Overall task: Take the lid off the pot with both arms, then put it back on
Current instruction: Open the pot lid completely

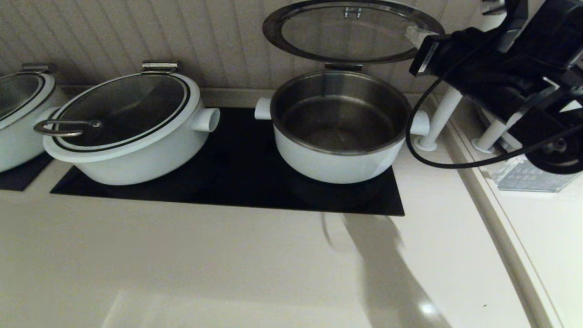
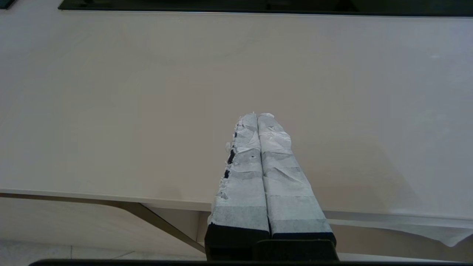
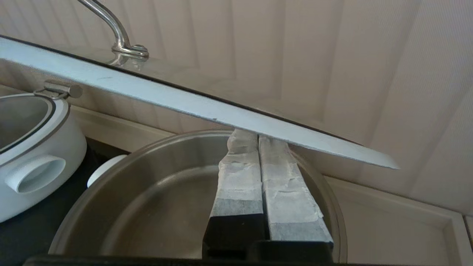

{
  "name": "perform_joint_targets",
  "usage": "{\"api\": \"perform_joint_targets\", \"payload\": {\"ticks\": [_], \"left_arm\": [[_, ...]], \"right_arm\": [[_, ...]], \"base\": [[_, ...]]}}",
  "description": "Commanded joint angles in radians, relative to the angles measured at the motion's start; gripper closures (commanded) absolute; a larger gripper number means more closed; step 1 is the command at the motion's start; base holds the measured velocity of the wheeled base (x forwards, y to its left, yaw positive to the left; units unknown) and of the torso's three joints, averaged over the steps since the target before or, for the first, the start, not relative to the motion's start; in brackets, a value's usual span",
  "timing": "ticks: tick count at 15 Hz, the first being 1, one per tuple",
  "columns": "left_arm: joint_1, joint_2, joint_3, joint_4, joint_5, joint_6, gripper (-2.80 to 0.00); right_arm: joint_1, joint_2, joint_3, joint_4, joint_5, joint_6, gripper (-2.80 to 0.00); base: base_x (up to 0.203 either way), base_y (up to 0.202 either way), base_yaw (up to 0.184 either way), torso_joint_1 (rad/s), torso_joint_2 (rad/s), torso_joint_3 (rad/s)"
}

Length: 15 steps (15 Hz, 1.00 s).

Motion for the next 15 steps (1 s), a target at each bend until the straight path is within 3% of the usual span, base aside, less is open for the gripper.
{"api": "perform_joint_targets", "payload": {"ticks": [1,15], "left_arm": [[0.0,-0.002,0.0,0.0,0.0,0.001,0.0],[0.0,-0.002,0.0,0.0,0.0,-0.001,0.0]], "right_arm": [[0.0,-0.003,-0.006,-0.008,0.002,-0.002,0.0],[0.0,-0.015,-0.033,-0.033,0.009,-0.022,0.0]], "base": [[0.0,0.0,0.0,0.0,0.0,0.0],[0.0,0.0,0.0,0.0,0.0,0.0]]}}
